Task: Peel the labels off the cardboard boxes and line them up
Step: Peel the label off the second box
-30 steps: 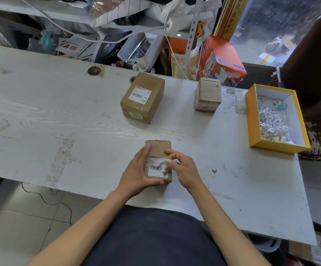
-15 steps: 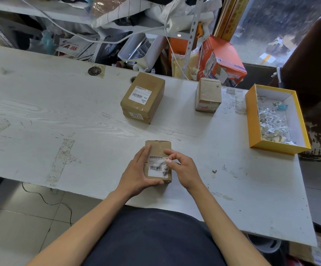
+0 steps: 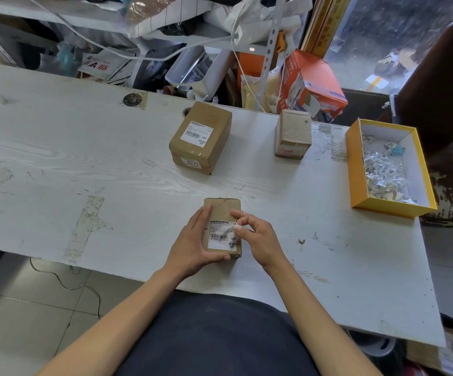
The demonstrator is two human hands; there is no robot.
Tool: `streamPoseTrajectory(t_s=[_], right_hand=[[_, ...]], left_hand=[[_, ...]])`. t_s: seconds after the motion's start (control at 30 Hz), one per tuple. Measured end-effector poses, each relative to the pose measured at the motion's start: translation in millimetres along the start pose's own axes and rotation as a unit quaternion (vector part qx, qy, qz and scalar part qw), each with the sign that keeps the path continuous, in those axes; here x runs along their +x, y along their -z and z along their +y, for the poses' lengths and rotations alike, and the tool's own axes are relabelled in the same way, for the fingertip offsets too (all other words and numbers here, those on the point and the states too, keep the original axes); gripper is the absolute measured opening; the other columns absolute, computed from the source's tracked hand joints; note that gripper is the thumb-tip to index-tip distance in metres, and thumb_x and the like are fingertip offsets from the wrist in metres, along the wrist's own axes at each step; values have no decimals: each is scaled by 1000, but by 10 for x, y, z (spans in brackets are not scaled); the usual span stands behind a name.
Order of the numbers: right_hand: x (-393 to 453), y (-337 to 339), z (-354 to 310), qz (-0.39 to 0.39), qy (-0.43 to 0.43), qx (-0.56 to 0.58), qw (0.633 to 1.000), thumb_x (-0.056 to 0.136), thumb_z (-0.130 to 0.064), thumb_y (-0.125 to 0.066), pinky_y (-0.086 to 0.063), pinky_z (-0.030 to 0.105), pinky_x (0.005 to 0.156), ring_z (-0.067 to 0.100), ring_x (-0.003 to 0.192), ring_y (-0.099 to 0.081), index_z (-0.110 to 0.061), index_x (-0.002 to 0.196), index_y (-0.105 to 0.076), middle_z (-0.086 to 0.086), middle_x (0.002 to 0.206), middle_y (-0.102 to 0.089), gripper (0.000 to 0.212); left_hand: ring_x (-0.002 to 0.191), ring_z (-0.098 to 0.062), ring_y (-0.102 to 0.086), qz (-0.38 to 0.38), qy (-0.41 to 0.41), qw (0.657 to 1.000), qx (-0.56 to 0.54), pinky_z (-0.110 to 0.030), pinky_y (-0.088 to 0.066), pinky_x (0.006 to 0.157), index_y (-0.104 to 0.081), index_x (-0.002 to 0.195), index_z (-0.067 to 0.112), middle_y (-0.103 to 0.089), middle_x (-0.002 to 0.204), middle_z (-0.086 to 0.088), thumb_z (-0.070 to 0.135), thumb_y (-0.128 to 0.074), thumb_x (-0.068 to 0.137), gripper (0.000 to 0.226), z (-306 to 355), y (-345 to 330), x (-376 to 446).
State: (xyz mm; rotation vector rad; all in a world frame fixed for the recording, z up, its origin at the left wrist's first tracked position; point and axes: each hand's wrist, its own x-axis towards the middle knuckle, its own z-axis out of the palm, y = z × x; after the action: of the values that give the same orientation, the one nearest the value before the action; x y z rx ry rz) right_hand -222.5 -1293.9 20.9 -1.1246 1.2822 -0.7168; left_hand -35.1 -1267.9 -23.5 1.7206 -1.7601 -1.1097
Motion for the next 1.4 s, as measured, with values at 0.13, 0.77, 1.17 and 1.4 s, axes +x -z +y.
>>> streamPoseTrajectory(t_s=[0.13, 0.77, 1.17, 1.4], right_hand=[[2, 2, -7, -4, 0, 3, 1000, 92, -2, -56, -47, 7, 75, -1, 109, -56, -12, 74, -59, -2, 131, -60, 21], [5, -7, -41, -3, -9, 19, 1000, 93, -1, -55, -46, 5, 74, 7, 114, -54, -8, 77, -59, -2, 132, -60, 18], [37, 5, -6, -6, -16, 28, 999, 93, -1, -54, -47, 6, 76, 8, 118, -53, -6, 78, -58, -1, 131, -60, 16], [49, 12, 4, -7, -15, 29, 999, 93, 0, -54, -45, 3, 75, 3, 114, -53, 0, 83, -59, 0, 132, -60, 11]], left_hand=[[143, -5, -28, 2, -4, 1000, -1, -36, -38, 112, -2, 150, 53, -19, 159, 18, 64, -82, 54, 125, 3, 6, 1], [143, -6, -27, 1, -4, 1000, -13, -36, -36, 113, -2, 150, 53, -19, 160, 16, 64, -82, 54, 125, 4, 10, 6], [143, -9, -27, 1, 3, 1000, -16, -36, -35, 114, -6, 153, 46, -19, 160, 13, 68, -80, 52, 127, -22, -14, 30], [144, -9, -26, 0, 7, 1000, -14, -40, -36, 114, -4, 151, 50, -18, 160, 14, 68, -80, 52, 127, -37, -18, 35]])
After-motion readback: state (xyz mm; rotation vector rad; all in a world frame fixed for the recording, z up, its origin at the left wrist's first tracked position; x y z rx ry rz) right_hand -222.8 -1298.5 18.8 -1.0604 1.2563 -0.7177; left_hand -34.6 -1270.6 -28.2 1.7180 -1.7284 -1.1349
